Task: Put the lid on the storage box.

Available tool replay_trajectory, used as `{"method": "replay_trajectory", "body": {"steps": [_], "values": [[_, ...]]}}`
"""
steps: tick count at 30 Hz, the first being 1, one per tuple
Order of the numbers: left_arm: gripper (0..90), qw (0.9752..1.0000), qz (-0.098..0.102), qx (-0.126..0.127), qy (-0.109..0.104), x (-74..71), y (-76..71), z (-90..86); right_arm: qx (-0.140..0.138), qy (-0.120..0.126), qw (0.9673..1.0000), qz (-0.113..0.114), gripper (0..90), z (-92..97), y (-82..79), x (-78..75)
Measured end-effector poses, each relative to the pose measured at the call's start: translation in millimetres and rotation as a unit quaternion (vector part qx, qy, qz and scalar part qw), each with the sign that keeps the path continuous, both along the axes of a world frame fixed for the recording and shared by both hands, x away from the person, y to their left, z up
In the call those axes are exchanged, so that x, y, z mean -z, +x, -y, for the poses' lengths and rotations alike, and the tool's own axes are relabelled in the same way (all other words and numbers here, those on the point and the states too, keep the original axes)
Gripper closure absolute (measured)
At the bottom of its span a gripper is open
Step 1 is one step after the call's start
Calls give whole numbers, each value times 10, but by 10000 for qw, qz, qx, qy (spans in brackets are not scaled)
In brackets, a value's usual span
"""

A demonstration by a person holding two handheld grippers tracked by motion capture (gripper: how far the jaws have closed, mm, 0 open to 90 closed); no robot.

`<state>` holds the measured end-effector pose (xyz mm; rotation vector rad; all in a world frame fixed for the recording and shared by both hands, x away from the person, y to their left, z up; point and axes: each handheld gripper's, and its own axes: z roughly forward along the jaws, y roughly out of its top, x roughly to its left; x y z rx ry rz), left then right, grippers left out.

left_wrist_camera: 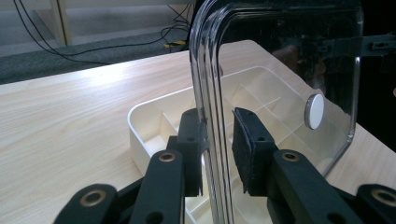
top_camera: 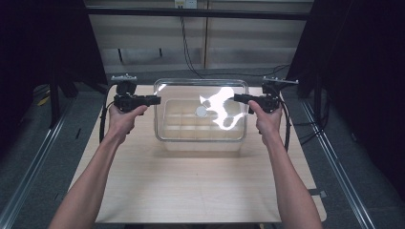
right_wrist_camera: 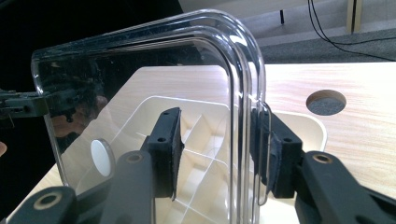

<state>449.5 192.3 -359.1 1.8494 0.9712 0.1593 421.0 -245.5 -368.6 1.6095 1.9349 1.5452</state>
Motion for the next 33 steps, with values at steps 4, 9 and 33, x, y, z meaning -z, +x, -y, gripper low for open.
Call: {"method": "replay_trajectory", "body": {"steps": [4,9,33], "values": [[723,10000,-48,3,-5,28,45,31,10,21,10000,-68,546,26,40,39],[720,10000,-87,7,-14,48,76,69,65,-2,9999,-143,527,46,86,65],[686,9991,-380,-169,-33,251,294,111,295,-291,9984,-388,444,-22,301,254]]}}
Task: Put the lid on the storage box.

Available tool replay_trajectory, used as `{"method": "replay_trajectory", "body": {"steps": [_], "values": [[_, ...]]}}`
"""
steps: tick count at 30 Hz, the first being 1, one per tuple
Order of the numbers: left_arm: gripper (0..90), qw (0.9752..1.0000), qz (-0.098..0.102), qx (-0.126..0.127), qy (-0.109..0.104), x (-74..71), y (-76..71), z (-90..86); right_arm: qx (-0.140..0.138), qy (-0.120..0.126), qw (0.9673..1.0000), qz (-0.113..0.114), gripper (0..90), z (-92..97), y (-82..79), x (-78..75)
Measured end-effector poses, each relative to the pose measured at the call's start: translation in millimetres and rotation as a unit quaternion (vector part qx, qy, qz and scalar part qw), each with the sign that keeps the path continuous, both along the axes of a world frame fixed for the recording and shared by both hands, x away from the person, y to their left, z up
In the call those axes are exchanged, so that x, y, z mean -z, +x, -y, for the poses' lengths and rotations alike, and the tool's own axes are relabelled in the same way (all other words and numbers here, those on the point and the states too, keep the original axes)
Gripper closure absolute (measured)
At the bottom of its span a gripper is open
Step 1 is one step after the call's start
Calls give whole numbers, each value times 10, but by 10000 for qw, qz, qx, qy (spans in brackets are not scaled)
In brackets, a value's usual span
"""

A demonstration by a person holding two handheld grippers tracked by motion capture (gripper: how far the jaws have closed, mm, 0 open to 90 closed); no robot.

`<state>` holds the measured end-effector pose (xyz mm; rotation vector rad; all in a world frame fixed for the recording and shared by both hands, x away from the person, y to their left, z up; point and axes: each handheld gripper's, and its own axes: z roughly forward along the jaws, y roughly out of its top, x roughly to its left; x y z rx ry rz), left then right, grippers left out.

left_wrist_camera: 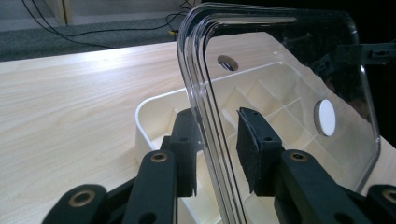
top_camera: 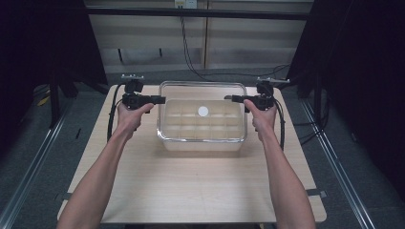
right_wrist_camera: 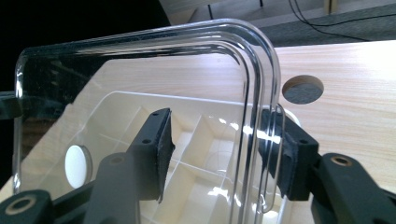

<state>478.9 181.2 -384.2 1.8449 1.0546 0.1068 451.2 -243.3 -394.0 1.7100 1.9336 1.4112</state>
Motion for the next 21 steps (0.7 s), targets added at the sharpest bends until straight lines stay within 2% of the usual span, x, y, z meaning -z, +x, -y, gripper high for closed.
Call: {"method": "replay_trajectory", "body": {"steps": [8,9,11,16,21], "values": [[685,9999,-47,-7,97,41,40,1,66,-94,9999,-111,405,-36,53,41],[681,9999,-97,-10,88,72,69,-2,90,-258,9995,-168,374,-72,64,38],[681,9998,-173,-10,20,106,94,-8,89,-398,9990,-190,354,-105,77,35],[677,9998,-209,-38,18,161,117,-4,126,-210,9991,-334,360,-81,135,118],[666,9995,-308,-76,10,239,152,-3,201,-218,9987,-415,336,-100,183,209]]}}
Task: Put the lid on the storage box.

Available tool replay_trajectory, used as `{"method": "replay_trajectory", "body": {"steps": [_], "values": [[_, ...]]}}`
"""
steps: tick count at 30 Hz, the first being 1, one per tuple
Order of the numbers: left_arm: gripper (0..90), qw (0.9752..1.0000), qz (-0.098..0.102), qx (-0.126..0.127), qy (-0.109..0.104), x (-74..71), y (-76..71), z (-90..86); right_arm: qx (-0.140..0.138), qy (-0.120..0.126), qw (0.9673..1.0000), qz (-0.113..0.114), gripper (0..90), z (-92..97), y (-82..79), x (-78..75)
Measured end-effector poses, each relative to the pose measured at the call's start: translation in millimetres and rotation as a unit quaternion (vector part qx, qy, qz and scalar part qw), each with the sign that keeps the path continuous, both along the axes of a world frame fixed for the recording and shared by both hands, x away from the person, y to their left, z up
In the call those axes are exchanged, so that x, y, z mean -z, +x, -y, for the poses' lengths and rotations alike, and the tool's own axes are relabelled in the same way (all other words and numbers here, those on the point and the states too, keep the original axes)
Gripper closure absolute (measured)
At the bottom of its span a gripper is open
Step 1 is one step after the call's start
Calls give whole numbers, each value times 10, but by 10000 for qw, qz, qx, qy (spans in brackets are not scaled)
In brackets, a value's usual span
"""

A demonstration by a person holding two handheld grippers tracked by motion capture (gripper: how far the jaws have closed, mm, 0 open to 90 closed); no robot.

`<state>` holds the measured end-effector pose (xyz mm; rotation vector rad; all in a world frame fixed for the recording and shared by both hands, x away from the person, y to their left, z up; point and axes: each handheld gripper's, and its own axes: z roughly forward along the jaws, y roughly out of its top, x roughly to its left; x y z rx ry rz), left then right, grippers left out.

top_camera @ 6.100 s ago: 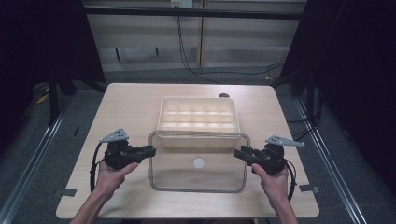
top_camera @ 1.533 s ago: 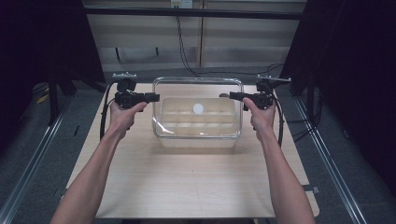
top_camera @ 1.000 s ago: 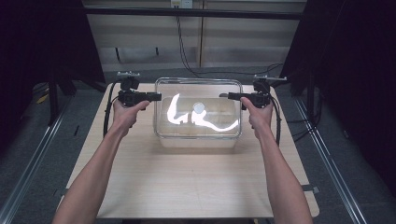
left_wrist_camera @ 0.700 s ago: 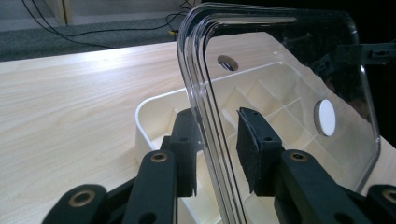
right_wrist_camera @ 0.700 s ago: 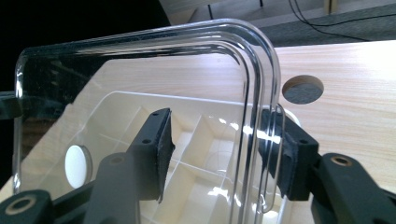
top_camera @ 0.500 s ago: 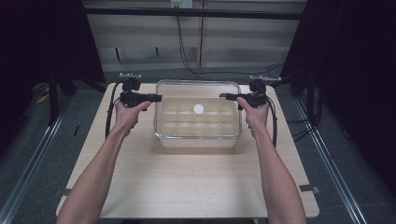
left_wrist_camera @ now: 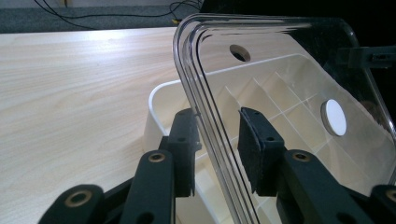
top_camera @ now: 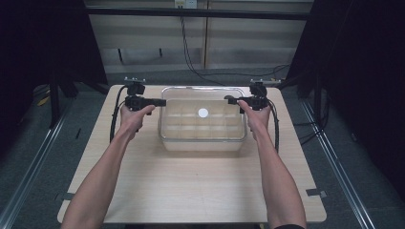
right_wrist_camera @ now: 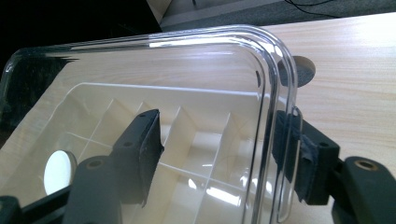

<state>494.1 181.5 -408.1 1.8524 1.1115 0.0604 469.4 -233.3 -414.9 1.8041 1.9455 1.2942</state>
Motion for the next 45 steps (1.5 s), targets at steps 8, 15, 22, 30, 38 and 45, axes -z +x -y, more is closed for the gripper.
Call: {"method": "replay_trajectory", "body": {"steps": [8,15,22,30,38,45], "values": [[639,9997,-218,-42,44,95,37,39,168,-82,9997,-152,280,-62,40,83],[610,9994,-325,14,120,167,37,48,233,-151,9992,-288,257,-90,55,153],[605,9989,-457,44,-31,248,11,24,275,-217,9993,-163,269,-97,31,169],[592,9986,-437,104,280,288,-20,36,342,-495,9980,-179,266,-103,13,159],[554,9988,-437,26,240,327,-80,7,223,-650,9970,-365,227,-114,53,289],[511,9989,-359,57,289,312,-122,-22,229,-504,9972,-499,191,-79,87,292]]}}
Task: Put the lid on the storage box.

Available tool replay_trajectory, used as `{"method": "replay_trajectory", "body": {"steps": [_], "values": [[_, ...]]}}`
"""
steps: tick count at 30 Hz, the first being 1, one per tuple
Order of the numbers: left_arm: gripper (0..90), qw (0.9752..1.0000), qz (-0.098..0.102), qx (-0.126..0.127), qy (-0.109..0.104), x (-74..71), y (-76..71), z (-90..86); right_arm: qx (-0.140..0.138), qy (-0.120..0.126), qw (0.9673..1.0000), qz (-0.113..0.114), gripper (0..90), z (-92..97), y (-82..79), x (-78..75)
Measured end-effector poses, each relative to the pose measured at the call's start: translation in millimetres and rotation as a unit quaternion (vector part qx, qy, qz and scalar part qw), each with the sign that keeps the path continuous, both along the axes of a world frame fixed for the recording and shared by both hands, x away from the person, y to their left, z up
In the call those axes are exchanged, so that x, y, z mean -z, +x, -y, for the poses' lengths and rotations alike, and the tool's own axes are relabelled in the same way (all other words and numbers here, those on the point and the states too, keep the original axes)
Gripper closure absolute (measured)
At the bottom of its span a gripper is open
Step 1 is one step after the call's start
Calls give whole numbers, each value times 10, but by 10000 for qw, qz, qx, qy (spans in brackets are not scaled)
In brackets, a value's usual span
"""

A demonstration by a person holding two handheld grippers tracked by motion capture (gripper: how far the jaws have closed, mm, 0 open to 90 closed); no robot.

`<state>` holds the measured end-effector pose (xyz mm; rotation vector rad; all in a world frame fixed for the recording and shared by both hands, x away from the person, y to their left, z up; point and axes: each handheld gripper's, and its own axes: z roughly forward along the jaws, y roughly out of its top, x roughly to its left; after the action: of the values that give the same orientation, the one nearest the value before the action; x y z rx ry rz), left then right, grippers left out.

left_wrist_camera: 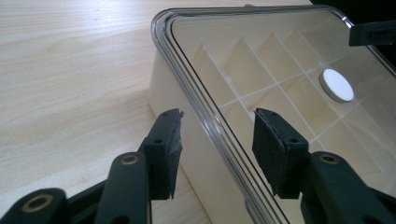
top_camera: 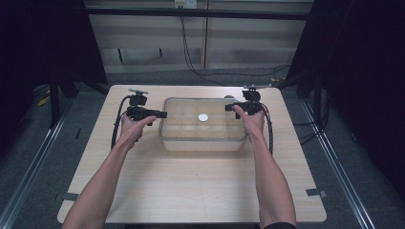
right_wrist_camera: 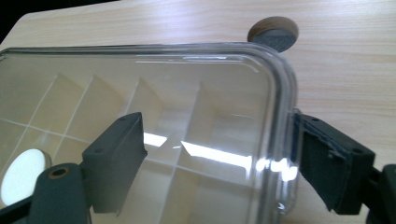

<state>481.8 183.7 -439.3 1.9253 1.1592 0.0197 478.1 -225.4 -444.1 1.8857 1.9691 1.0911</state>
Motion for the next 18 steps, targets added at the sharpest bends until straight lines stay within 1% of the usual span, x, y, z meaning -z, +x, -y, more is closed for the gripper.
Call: {"method": "replay_trajectory", "body": {"steps": [2,3,4,5,6,9,10,11,12,13,14,15,16,17,18], "values": [[495,10000,16,-43,-2,-13,-14,-12,129,209,9997,20,189,66,-25,12],[495,10000,32,-50,-27,-18,-22,-27,129,209,9997,20,189,66,-25,12],[496,10000,36,-29,-5,-25,-30,-42,214,355,9991,73,189,115,-52,13],[488,10000,69,-48,-20,-42,-55,-72,237,341,9990,165,185,165,-104,-12],[482,10000,69,-48,-20,-42,-55,-72,229,315,9991,172,182,176,-123,-28],[465,9998,174,-33,-23,-92,-130,-123,189,303,9990,279,187,199,-178,-85],[436,9997,244,-58,-7,-126,-192,-154,134,302,9985,443,192,203,-253,-146],[429,9996,289,-37,41,-142,-225,-172,97,255,9984,490,200,196,-288,-168],[421,9996,289,-37,41,-142,-225,-172,97,255,9984,490,200,196,-288,-168],[412,9992,384,-53,82,-177,-302,-205,18,134,9980,610,200,178,-377,-219],[403,9992,384,-53,82,-177,-302,-205,18,134,9980,610,200,178,-377,-219],[396,9990,448,-47,65,-191,-341,-228,-110,210,9965,798,208,175,-479,-271],[395,9988,493,-33,43,-202,-380,-247,-144,224,9960,858,209,181,-536,-293],[390,9983,566,-61,82,-218,-450,-267,-172,273,9953,915,209,188,-592,-308],[387,9983,566,-61,82,-218,-450,-267,-172,273,9953,915,209,188,-592,-308]]}}
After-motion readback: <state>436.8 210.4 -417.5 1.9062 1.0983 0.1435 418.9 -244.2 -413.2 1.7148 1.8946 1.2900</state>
